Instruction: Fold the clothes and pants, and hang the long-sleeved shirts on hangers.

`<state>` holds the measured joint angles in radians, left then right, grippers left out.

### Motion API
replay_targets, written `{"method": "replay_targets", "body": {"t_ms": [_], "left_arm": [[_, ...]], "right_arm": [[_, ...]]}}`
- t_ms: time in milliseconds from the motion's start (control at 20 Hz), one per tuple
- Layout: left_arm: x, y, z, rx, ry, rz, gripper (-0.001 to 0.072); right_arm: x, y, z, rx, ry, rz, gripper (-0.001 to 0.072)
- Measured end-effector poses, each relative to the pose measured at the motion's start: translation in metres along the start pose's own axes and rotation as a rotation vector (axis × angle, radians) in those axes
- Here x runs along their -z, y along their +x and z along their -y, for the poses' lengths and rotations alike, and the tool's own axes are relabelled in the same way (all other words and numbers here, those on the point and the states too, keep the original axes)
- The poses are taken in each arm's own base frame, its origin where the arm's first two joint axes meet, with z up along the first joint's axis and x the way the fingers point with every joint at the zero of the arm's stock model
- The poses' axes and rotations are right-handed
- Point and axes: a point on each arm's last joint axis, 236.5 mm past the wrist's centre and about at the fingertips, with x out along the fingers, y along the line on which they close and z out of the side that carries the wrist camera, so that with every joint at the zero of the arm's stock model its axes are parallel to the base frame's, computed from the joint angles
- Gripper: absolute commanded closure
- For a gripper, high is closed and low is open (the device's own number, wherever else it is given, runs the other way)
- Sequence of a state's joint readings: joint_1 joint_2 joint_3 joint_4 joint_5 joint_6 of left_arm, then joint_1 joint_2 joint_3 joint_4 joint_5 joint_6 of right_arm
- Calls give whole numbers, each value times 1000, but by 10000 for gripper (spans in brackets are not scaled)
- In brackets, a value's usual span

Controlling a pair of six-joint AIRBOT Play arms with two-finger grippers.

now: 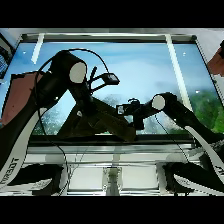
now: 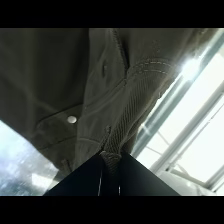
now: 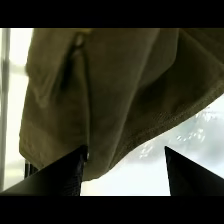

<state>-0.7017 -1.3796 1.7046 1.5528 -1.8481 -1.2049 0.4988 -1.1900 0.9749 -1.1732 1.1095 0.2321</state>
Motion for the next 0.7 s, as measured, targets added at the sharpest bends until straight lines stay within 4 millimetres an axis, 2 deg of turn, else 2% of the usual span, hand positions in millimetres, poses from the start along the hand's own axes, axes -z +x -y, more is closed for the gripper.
{"method": "replay_targets", "body": {"t_ms": [350,550,700], "left_arm": [[10,-3,-25,-107,-32,-38,628],[13,-5,-29,-131,-38,-43,628],[14,-7,-30,-140,-39,-39,629]], "right_arm": [[-26,-13,-11,-54,7,61,169],[-44,-15,-16,-71,16,122,169],[-55,-12,-10,-44,4,154,169]]}}
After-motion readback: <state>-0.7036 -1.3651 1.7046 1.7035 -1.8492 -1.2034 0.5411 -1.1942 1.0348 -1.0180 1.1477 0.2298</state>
